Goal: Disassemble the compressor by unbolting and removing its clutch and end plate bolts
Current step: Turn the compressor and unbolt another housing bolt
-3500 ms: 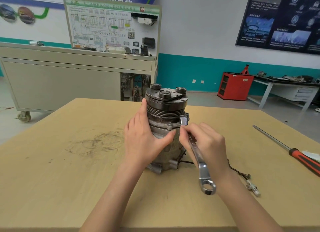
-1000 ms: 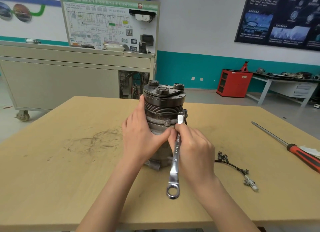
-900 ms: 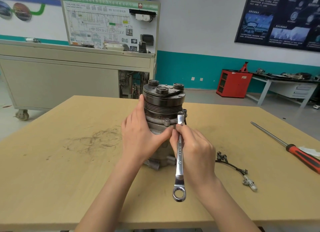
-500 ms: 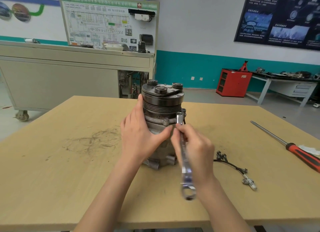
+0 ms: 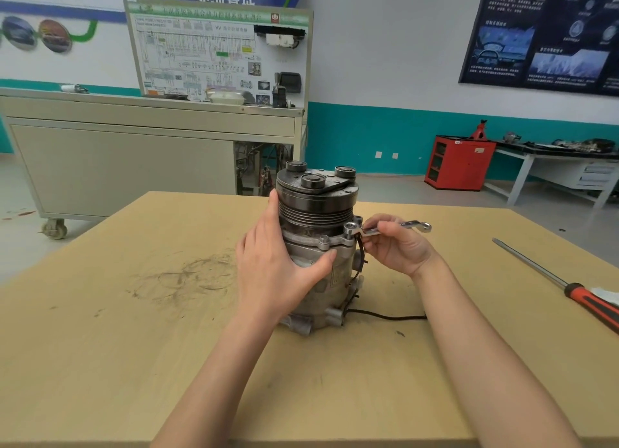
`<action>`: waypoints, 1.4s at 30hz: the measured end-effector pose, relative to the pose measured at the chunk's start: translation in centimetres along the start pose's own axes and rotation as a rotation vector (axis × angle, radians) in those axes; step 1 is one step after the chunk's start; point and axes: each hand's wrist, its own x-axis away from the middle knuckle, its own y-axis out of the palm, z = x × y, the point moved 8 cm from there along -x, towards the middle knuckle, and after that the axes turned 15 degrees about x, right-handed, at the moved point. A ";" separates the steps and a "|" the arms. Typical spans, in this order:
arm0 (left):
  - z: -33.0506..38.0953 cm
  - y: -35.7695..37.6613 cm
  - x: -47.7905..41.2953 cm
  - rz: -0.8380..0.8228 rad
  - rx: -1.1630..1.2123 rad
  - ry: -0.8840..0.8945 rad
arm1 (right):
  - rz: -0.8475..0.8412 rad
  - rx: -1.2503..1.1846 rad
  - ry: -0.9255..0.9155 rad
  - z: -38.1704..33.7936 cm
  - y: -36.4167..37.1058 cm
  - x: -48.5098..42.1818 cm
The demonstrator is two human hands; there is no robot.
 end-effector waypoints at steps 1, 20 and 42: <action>0.0 0.0 0.0 -0.001 -0.005 0.000 | 0.007 -0.009 -0.012 -0.3 -0.1 0.1; 0.0 0.1 0.1 0.010 -0.008 -0.025 | 0.921 1.866 -0.637 -8.1 12.1 9.0; 0.1 -0.1 0.0 0.015 0.033 -0.014 | 0.083 0.026 0.006 -0.2 0.4 1.7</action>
